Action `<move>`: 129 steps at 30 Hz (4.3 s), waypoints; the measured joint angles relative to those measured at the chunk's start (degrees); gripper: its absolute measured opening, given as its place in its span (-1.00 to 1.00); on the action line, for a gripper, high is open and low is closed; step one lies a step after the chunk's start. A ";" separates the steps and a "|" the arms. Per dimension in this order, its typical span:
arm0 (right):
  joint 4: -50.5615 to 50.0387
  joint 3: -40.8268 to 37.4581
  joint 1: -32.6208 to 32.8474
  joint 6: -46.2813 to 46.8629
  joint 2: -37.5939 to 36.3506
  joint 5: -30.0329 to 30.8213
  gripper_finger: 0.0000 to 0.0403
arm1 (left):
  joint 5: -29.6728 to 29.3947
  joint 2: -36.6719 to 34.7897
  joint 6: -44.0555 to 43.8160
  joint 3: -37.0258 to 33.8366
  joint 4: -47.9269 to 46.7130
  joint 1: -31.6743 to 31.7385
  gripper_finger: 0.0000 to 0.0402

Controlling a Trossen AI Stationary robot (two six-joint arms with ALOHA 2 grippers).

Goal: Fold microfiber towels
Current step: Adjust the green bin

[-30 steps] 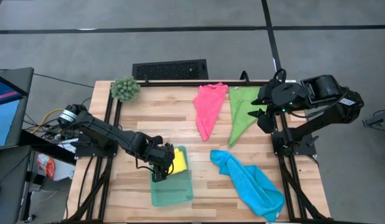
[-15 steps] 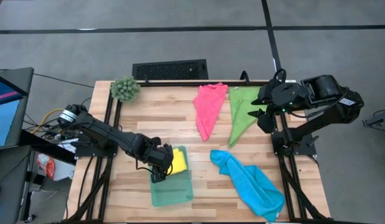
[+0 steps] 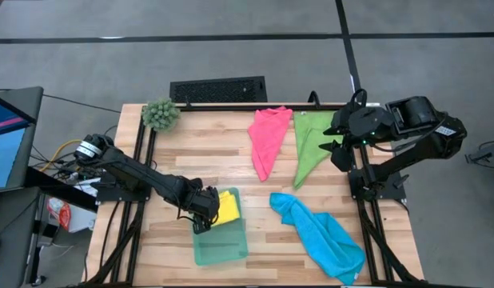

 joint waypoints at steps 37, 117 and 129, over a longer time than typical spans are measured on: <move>0.48 -0.02 0.00 0.44 0.00 0.07 0.19 | -3.01 1.25 5.54 -1.18 -0.20 8.28 -0.15; 5.14 -0.02 0.00 2.34 0.22 3.28 0.19 | -11.83 7.54 15.78 4.39 19.88 17.92 -0.15; 5.01 -0.02 0.00 0.14 0.22 3.26 0.19 | -14.96 7.30 5.32 4.33 1.86 14.47 -0.15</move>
